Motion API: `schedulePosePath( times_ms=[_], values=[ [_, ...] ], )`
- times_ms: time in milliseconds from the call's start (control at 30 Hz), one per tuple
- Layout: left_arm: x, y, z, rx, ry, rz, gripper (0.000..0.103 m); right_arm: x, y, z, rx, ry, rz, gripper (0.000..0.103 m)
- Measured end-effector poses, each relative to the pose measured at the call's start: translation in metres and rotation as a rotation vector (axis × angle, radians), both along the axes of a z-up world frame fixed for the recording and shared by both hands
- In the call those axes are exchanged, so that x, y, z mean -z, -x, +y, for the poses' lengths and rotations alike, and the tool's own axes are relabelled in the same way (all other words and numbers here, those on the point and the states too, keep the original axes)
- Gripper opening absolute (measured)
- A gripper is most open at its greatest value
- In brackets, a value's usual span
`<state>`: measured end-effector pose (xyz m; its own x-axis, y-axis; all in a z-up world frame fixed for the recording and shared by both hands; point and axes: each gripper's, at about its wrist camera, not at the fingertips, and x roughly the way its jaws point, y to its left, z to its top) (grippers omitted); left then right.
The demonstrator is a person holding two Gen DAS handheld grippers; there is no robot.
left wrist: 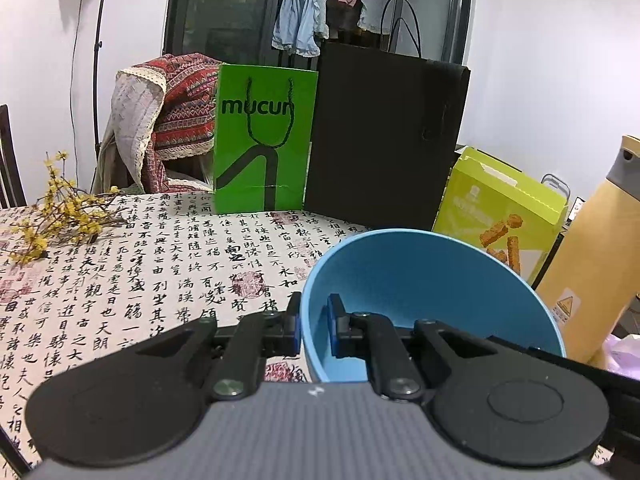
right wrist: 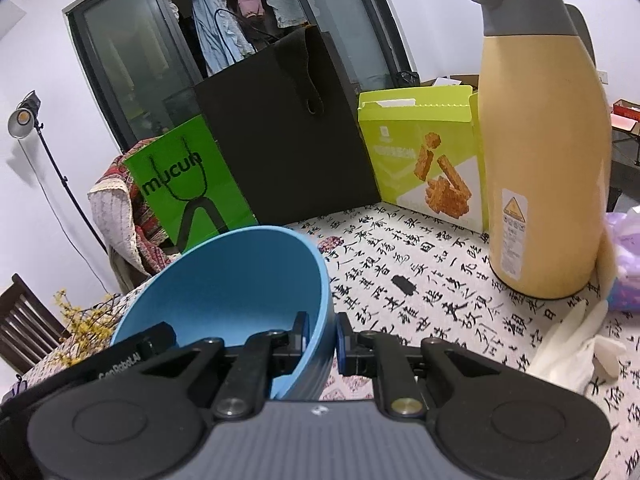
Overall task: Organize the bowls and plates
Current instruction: 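Carry the held bowl toward the peach suitcase with both grippers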
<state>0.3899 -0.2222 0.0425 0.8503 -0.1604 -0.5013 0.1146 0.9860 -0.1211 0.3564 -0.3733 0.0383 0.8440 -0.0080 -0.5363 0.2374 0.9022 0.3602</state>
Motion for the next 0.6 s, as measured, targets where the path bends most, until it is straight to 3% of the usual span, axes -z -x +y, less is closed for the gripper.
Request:
schedulePosePath(
  times_ms=[600],
  values=[
    [-0.009,0.046,0.024,-0.029,0.021,-0.027,0.012,-0.009,0.042,0.019,-0.024,0.007,-0.019,0.013]
  ],
)
